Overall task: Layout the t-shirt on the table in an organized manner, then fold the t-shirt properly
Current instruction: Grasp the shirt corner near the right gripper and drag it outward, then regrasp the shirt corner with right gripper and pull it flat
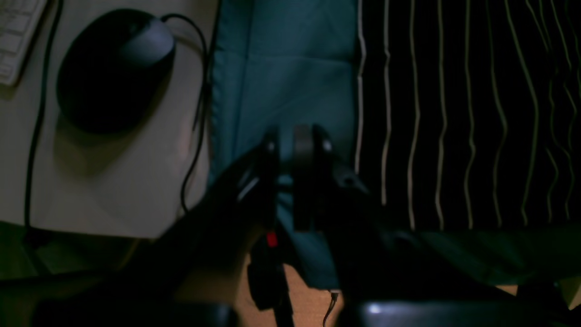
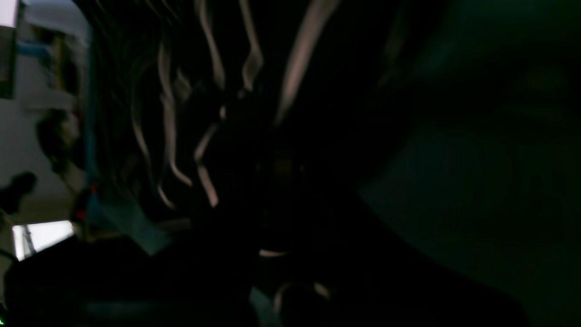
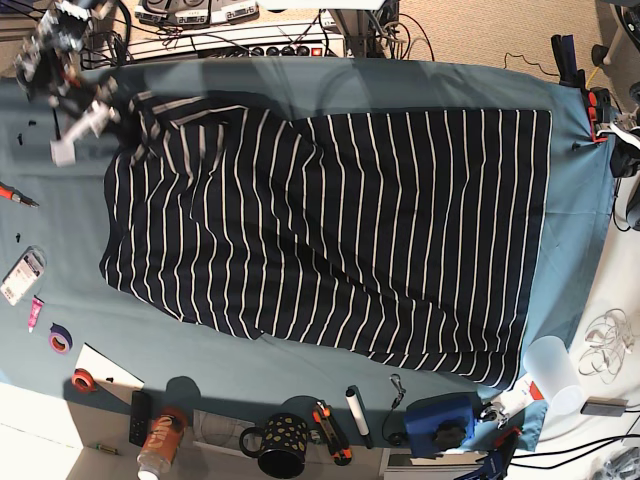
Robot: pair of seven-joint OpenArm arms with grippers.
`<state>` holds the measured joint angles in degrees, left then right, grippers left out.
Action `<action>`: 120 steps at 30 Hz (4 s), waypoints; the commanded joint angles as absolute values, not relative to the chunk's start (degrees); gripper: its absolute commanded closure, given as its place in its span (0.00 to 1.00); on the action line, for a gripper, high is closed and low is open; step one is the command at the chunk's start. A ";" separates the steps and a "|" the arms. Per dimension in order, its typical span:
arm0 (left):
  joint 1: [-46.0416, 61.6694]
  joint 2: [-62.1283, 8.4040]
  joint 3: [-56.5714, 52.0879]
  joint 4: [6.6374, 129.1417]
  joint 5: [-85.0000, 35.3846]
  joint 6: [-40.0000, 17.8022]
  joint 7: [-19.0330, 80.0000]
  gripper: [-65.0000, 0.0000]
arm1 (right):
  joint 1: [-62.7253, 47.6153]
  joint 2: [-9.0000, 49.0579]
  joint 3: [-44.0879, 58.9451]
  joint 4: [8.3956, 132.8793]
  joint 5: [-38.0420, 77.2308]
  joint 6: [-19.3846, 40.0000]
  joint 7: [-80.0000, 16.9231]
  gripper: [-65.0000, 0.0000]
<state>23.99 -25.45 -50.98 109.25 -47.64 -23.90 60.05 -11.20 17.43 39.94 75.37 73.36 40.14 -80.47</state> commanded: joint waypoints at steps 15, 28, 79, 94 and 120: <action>27.33 -26.65 -51.51 110.15 -48.82 -24.12 63.05 0.93 | 14.28 23.07 39.79 77.23 65.98 40.00 -78.48 1.00; 28.27 -25.58 -51.51 110.15 -50.22 -27.05 63.05 0.93 | 20.16 23.05 31.59 77.14 48.56 40.00 -67.57 1.00; 27.92 -25.56 -51.51 110.15 -52.14 -27.07 61.52 0.93 | 0.64 32.10 16.82 87.70 69.60 40.00 -80.00 1.00; 27.94 -25.50 -51.51 110.15 -54.57 -27.09 61.76 0.93 | 0.58 32.05 32.45 97.41 85.00 40.00 -80.00 1.00; 27.94 -13.37 -51.07 110.15 -61.36 -36.47 62.13 0.85 | -6.04 28.05 39.40 97.41 85.00 40.00 -80.00 1.00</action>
<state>27.77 -12.56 -50.96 109.27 -59.86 -36.36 63.22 -6.52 26.65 38.83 96.51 83.66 39.94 -81.43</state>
